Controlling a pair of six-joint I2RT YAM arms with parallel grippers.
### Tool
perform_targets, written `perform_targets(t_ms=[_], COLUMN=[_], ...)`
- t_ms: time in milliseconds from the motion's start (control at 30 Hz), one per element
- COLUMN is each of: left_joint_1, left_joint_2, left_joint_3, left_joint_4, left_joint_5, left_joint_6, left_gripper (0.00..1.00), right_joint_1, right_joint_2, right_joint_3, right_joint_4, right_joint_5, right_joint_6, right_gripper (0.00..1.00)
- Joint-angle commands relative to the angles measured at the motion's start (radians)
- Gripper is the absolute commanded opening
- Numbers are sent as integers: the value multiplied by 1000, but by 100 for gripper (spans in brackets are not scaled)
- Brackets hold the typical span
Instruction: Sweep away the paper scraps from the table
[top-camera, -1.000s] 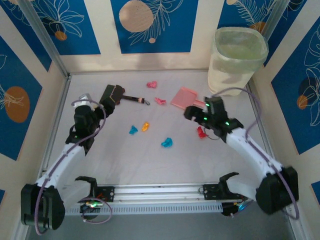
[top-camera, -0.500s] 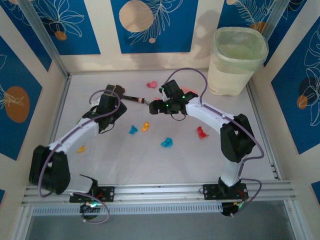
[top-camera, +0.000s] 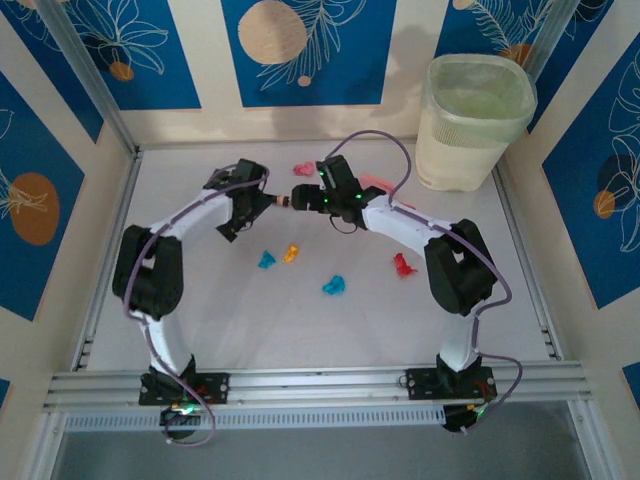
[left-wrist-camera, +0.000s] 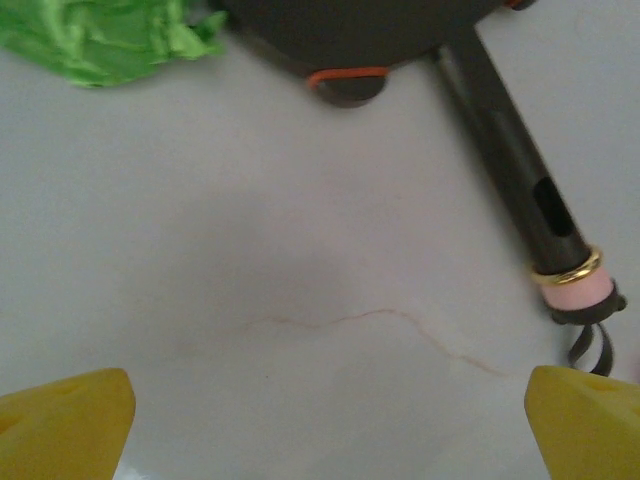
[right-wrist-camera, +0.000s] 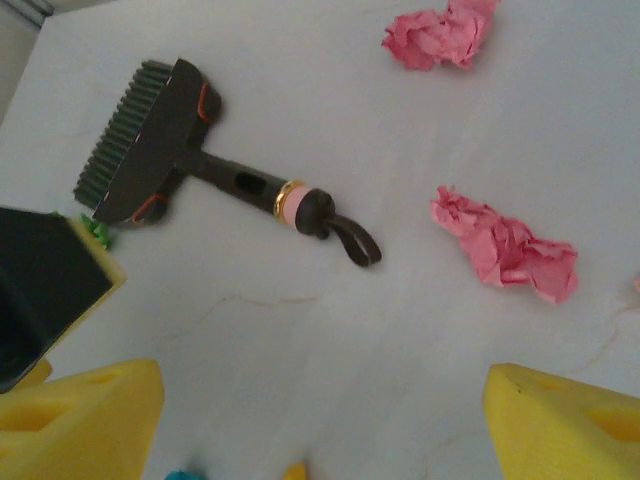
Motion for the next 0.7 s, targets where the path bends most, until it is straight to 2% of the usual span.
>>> perform_targets(t_ms=[0,133,267,433,500,667], left_joint_1=[-14,-14,-13,-8,-4,31], left_joint_2=[61,141,211,263,243,131], left_joint_3=[94,180,240,290,271,150], left_joint_4=[-115,-140,-125,-123,-111,-67], left_joint_5=[-9,-14,0,22,6,-30], left_joint_6=[-67,-112,-182,-198,-191,-164], left_gripper=[100,99,97,96,98,100], right_joint_1=[-14,-32,-27,-30,-31,-43], right_joint_2=[20,8,-26,-16,20,196], right_joint_3=[-72,-115,-159,-162,-109,159], right_joint_4=[149,184,220,225,191,-13], right_joint_5=[28,-41,-45,-82,-161,-322], right_joint_6=[-10,-12,-36,-79,-123,-215], right_gripper=[84,81,80,80,79,67])
